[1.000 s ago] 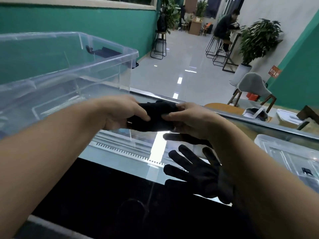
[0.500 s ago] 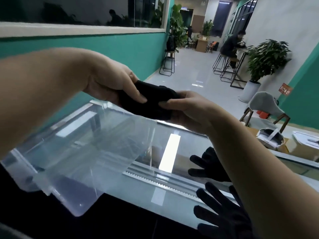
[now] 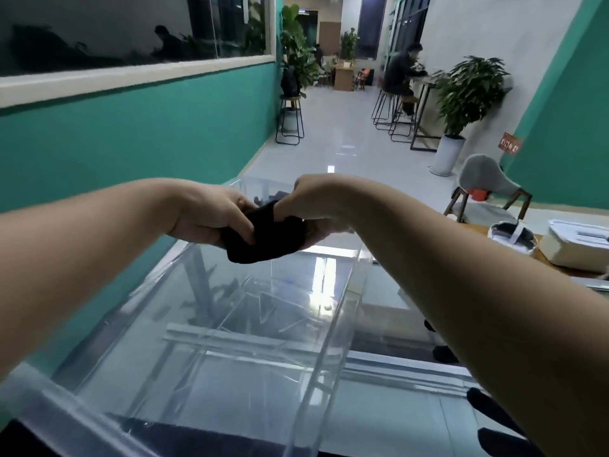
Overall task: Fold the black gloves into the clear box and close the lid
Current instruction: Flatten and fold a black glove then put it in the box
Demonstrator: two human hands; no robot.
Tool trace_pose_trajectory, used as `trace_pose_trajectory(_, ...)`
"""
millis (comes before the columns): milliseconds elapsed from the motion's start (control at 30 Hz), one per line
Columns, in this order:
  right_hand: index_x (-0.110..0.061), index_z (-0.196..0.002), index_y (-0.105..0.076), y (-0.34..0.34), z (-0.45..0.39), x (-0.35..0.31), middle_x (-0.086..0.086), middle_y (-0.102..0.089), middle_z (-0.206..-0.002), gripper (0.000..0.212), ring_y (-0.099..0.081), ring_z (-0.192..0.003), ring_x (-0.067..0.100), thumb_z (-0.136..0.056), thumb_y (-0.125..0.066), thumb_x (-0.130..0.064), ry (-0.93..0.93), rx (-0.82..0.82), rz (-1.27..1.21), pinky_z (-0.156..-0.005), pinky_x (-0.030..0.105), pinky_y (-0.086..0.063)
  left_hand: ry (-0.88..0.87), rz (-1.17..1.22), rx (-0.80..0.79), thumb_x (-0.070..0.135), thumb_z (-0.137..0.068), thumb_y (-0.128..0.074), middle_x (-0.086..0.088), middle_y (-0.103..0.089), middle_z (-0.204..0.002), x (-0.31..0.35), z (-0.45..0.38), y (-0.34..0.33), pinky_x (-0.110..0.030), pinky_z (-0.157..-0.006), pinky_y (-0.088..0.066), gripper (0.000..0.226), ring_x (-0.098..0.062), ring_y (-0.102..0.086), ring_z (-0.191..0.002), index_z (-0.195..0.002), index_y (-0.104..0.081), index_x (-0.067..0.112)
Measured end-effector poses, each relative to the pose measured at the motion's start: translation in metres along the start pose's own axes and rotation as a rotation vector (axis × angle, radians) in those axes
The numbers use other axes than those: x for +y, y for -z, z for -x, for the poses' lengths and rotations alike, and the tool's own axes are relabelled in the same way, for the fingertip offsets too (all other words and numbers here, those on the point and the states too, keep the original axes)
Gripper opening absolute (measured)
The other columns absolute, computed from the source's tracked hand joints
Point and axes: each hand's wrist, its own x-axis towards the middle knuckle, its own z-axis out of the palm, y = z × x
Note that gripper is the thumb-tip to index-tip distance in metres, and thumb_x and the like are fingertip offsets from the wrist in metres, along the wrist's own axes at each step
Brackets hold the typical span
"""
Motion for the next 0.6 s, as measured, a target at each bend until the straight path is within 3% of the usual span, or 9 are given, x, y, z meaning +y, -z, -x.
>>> trace_pose_trajectory(100, -0.002, -0.094, -0.056, -0.002, -0.024, -0.002, 0.009, -0.059, -0.088, 0.008, -0.061, -0.099, 0.026, -0.088, -0.051, -0.004, -0.158, -0.070, 0.288, -0.094, 0.037, -0.051, 0.046, -0.172, -0.014, -0.019, -0.075, -0.052, -0.009, -0.066, -0.088, -0.008, -0.025, -0.001, -0.027, -0.072, -0.053, 0.036, -0.022, -0.062, -0.085, -0.095, -0.064, 0.008)
trace_pose_trajectory(167, -0.001, -0.112, -0.056, -0.003, -0.045, 0.001, 0.009, -0.058, -0.100, 0.026, -0.058, -0.097, 0.023, -0.086, -0.056, -0.005, -0.258, -0.132, 0.478, -0.089, 0.032, -0.050, 0.076, -0.250, -0.026, -0.018, -0.075, -0.053, -0.007, -0.064, -0.084, -0.013, -0.038, -0.009, -0.026, -0.070, -0.051, 0.034, -0.022, -0.061, -0.082, -0.088, -0.064, 0.011)
trace_pose_trajectory(233, -0.001, -0.106, -0.059, -0.008, -0.064, 0.005, 0.009, -0.060, -0.097, 0.021, -0.058, -0.087, 0.019, -0.087, -0.058, -0.008, -0.345, -0.219, 0.638, -0.084, 0.027, -0.049, 0.099, -0.300, -0.019, -0.017, -0.074, -0.055, -0.005, -0.065, -0.083, -0.023, -0.050, -0.018, -0.023, -0.066, -0.051, 0.034, -0.020, -0.061, -0.081, -0.089, -0.064, 0.012)
trace_pose_trajectory(300, -0.001, -0.102, -0.061, -0.019, -0.084, 0.012, 0.007, -0.064, -0.093, 0.018, -0.061, -0.083, 0.018, -0.089, -0.058, -0.014, -0.438, -0.291, 0.777, -0.088, 0.027, -0.048, 0.091, -0.373, 0.011, -0.015, -0.070, -0.056, -0.009, -0.065, -0.093, -0.034, -0.061, -0.026, -0.023, -0.062, -0.050, 0.040, -0.022, -0.061, -0.085, -0.101, -0.064, 0.009)
trace_pose_trajectory(367, -0.004, -0.121, -0.059, -0.030, -0.098, 0.023, 0.006, -0.066, -0.116, 0.034, -0.063, -0.105, 0.018, -0.091, -0.057, -0.020, -0.516, -0.356, 0.868, -0.098, 0.029, -0.044, 0.089, -0.476, 0.053, -0.010, -0.068, -0.056, -0.013, -0.065, -0.103, -0.047, -0.072, -0.033, -0.026, -0.063, -0.049, 0.045, -0.025, -0.060, -0.090, -0.108, -0.063, 0.009)
trace_pose_trajectory(433, -0.006, -0.127, -0.055, -0.040, -0.108, 0.034, 0.004, -0.060, -0.130, 0.038, -0.057, -0.119, 0.018, -0.092, -0.056, -0.020, -0.515, -0.388, 0.907, -0.104, 0.028, -0.040, 0.095, -0.570, 0.101, -0.005, -0.068, -0.054, -0.013, -0.065, -0.100, -0.054, -0.078, -0.039, -0.026, -0.061, -0.045, 0.039, -0.026, -0.059, -0.087, -0.104, -0.062, 0.008)
trace_pose_trajectory(600, 0.006, -0.125, -0.054, -0.051, -0.116, 0.051, 0.014, -0.057, -0.132, 0.033, -0.057, -0.120, 0.024, -0.094, -0.043, -0.001, -0.426, -0.440, 0.909, -0.106, 0.031, -0.040, 0.127, -0.591, 0.184, 0.015, -0.084, -0.050, -0.003, -0.057, -0.080, -0.057, -0.081, -0.045, -0.027, -0.070, -0.039, 0.008, -0.023, -0.052, -0.079, -0.089, -0.056, 0.015)
